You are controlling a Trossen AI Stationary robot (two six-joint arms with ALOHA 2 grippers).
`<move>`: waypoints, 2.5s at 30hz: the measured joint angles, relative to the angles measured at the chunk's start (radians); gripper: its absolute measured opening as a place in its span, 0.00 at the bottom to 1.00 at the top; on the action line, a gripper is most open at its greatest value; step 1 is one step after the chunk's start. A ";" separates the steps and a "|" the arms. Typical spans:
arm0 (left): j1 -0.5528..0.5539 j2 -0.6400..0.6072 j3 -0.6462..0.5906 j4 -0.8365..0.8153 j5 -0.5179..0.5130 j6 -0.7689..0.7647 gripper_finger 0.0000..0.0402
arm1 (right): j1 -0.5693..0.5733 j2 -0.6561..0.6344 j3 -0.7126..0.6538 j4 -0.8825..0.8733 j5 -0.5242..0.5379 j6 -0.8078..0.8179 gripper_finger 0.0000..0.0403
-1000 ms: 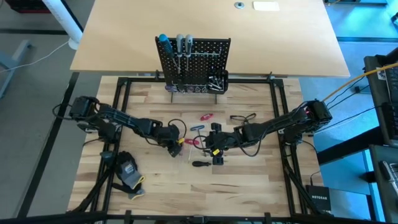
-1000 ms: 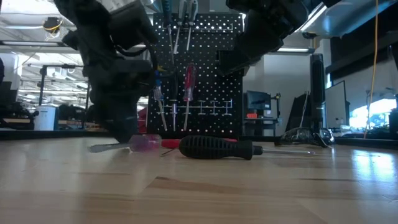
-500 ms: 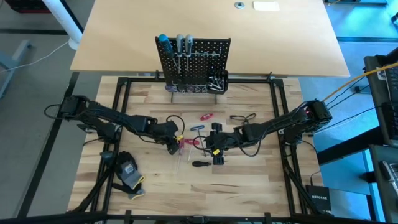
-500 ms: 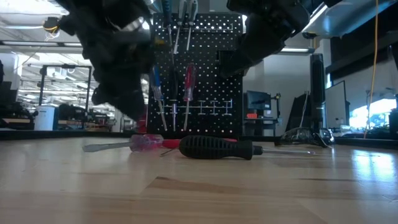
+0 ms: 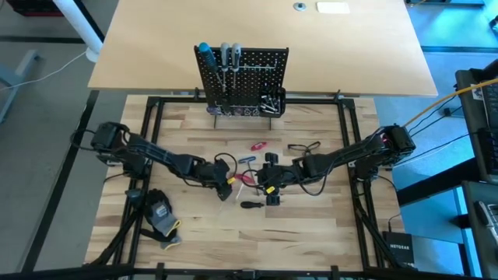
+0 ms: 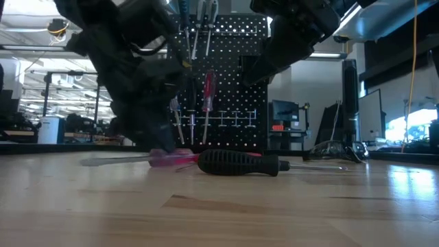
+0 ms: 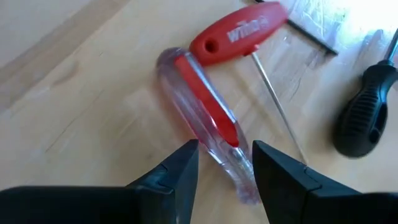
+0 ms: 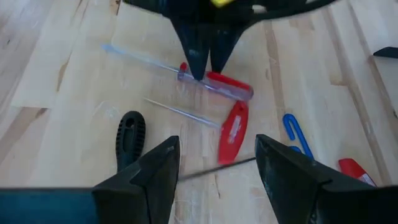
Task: Hang tools onto peg board
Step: Hang the red screwdriver on the peg board
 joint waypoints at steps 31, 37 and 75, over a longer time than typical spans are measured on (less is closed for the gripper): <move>0.075 0.059 0.022 -0.029 0.015 0.205 0.17 | 0.000 0.000 0.000 0.000 0.035 0.000 0.52; 0.074 0.049 0.021 -0.030 0.008 0.215 0.17 | 0.000 0.000 0.000 -0.004 0.035 0.000 0.52; -0.069 -0.339 0.020 0.450 -0.209 0.854 0.17 | 0.020 -0.242 -0.531 1.077 0.033 -0.027 0.52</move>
